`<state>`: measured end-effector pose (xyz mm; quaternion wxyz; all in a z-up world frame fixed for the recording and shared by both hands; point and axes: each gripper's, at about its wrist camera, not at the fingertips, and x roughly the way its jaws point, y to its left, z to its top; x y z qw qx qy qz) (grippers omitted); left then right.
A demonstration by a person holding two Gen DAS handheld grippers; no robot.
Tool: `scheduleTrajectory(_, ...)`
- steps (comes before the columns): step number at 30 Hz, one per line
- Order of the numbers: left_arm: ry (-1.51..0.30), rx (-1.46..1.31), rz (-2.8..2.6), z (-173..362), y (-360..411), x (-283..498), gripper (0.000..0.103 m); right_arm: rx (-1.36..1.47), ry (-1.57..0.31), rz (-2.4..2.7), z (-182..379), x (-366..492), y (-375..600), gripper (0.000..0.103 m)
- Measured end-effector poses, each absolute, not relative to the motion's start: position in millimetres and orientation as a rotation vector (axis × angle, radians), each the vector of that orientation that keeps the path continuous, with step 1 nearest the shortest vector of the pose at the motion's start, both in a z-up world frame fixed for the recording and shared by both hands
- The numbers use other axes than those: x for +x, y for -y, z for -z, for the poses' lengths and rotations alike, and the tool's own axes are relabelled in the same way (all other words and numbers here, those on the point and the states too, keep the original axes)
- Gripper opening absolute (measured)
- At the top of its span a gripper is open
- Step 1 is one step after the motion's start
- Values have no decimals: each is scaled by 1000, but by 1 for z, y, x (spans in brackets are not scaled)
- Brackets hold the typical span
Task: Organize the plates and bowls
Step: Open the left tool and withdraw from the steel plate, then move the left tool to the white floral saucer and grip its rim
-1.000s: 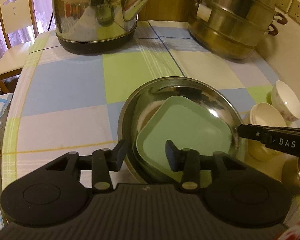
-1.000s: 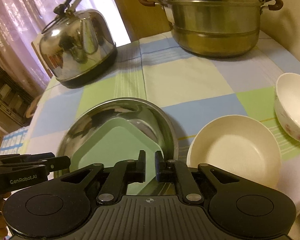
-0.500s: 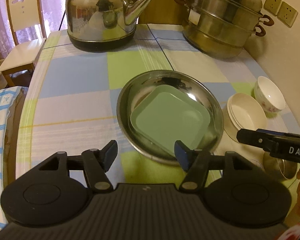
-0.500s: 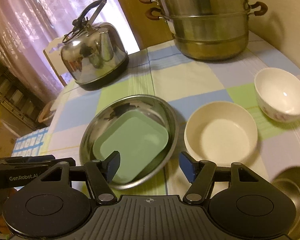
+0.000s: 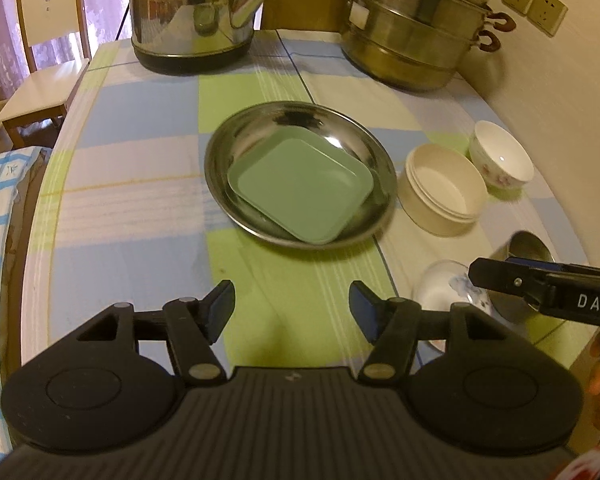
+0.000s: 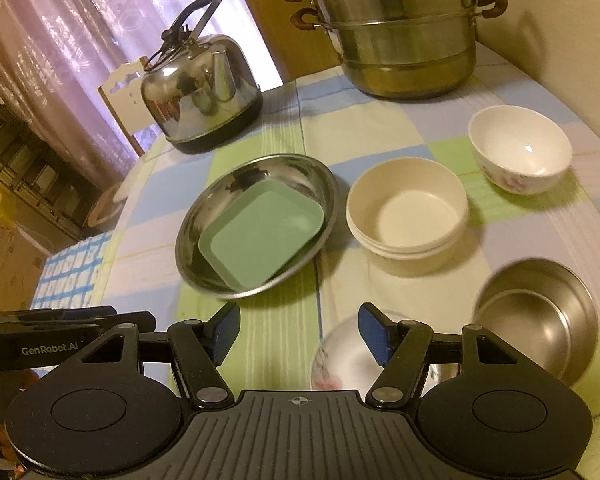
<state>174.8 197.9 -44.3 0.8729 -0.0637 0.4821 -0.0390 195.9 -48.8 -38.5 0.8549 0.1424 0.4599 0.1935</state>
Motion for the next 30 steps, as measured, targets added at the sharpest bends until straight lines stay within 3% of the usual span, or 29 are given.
scheduleTrajectory(30,-1053,-136,47,50,-138,110,61,221,-1060,-425,47,140,88,65)
